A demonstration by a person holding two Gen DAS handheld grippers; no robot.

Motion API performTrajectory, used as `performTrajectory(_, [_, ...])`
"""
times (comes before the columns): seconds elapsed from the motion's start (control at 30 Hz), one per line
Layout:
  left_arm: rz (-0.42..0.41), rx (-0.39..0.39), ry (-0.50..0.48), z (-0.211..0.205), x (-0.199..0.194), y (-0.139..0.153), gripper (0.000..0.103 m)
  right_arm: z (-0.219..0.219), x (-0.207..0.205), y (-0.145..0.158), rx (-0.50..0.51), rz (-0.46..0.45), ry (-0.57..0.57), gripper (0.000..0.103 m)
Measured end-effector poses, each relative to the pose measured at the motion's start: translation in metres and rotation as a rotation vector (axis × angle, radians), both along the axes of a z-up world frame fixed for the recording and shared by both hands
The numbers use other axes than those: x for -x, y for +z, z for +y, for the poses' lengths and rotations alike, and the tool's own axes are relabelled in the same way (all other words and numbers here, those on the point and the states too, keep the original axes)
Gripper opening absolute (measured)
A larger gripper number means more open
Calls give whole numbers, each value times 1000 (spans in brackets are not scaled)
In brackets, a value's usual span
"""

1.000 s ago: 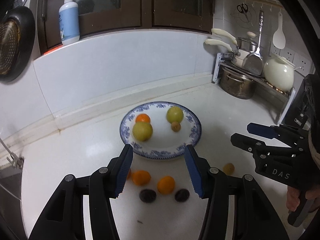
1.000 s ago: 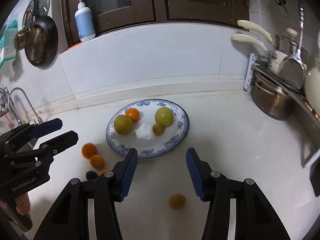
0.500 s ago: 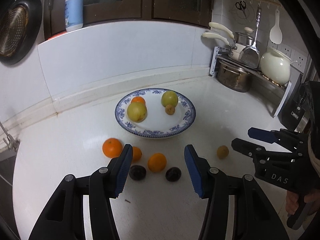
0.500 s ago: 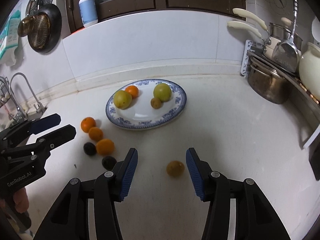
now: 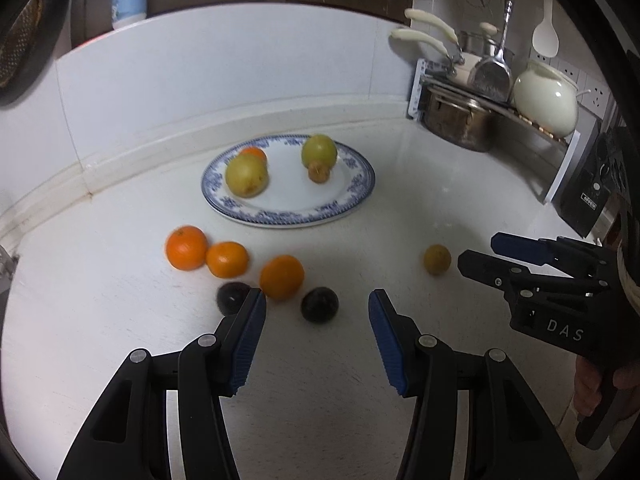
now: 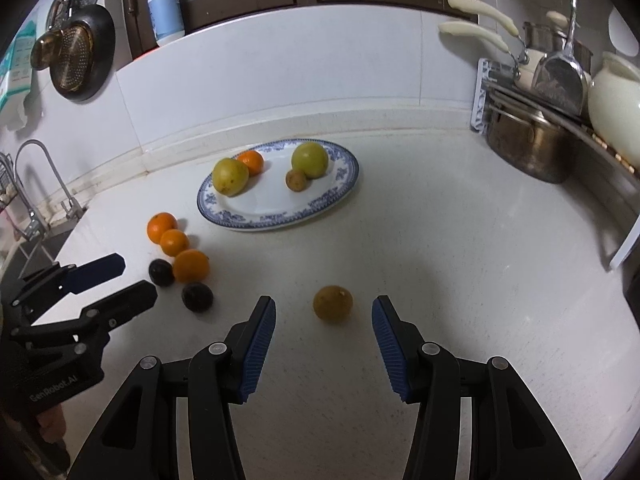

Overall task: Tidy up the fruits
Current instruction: 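Grasp a dark plum with the left tool while the right tool grasps a brown kiwi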

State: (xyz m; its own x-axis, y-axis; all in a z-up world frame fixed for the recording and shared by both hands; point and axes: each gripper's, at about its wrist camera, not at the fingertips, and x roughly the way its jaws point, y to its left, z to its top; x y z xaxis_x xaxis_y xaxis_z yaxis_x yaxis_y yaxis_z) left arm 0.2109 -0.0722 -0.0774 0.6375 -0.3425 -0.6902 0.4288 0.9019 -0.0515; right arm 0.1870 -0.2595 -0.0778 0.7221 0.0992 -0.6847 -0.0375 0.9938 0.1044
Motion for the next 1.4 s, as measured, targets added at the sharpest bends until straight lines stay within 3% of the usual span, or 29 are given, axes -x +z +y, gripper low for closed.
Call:
performTrajectory(0.67, [89,-34,-5,-18,-24,-35,40,-4,-27,-30,-36,75,34,50])
performTrajectory(1.4, [115,-39,5,-18,-31,-40,27,-1,-44,-37,-38,103,61,31])
